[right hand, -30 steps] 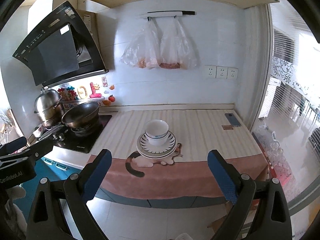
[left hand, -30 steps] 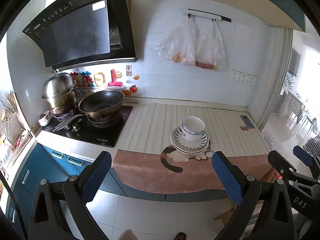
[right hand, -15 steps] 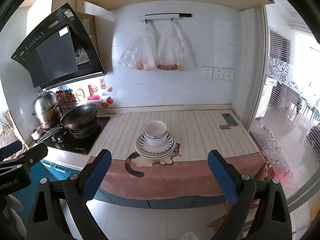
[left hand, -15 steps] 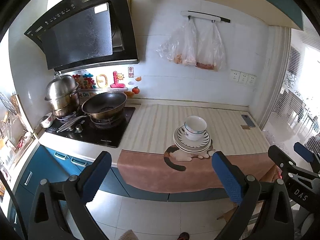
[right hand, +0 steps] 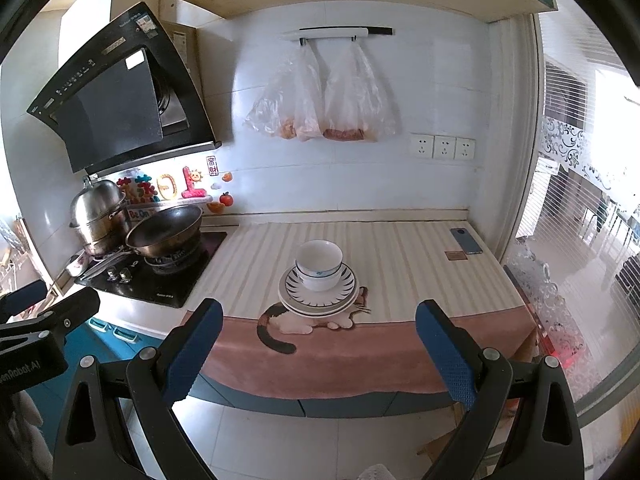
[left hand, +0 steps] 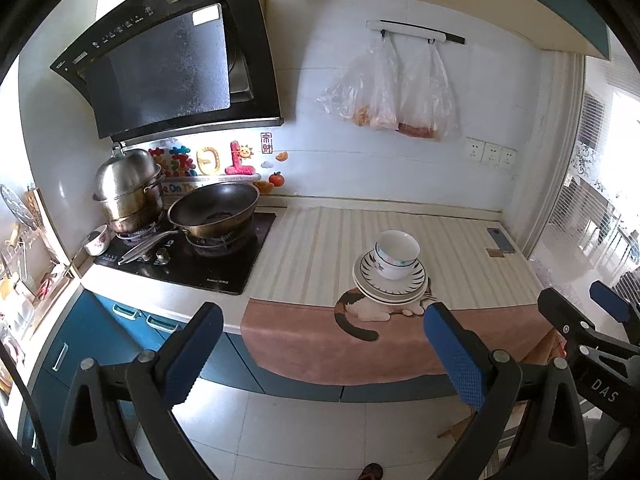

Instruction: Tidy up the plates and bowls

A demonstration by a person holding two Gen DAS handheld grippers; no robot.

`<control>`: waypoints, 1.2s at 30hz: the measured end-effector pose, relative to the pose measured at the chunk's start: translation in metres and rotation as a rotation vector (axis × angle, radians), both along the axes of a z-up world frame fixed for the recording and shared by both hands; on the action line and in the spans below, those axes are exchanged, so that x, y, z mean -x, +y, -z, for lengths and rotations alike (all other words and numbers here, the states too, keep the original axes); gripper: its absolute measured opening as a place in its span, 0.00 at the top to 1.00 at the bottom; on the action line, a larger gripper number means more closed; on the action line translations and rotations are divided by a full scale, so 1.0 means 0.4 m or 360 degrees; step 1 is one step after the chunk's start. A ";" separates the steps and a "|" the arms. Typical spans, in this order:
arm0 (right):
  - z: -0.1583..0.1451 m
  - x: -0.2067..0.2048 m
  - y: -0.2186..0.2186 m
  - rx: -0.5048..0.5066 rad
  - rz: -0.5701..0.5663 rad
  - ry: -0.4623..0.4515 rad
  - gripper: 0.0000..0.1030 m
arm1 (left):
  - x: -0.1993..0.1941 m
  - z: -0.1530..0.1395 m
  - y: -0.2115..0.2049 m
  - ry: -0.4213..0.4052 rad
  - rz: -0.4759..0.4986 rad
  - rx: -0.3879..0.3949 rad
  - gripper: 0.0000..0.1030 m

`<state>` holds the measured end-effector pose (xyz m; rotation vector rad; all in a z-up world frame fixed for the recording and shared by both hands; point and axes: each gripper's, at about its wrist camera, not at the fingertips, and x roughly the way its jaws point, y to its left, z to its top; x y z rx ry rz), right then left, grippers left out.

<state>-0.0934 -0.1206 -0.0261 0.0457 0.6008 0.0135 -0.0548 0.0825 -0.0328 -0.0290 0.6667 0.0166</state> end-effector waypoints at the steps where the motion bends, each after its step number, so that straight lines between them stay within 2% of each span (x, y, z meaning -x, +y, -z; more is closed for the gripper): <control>1: 0.000 0.000 0.000 0.0001 0.0002 -0.0001 0.04 | -0.001 0.000 0.001 0.0001 0.0002 0.0004 0.00; 36: -0.001 -0.018 0.010 0.0013 0.0019 -0.0006 0.03 | -0.018 0.004 0.006 0.0013 0.0011 0.0025 0.00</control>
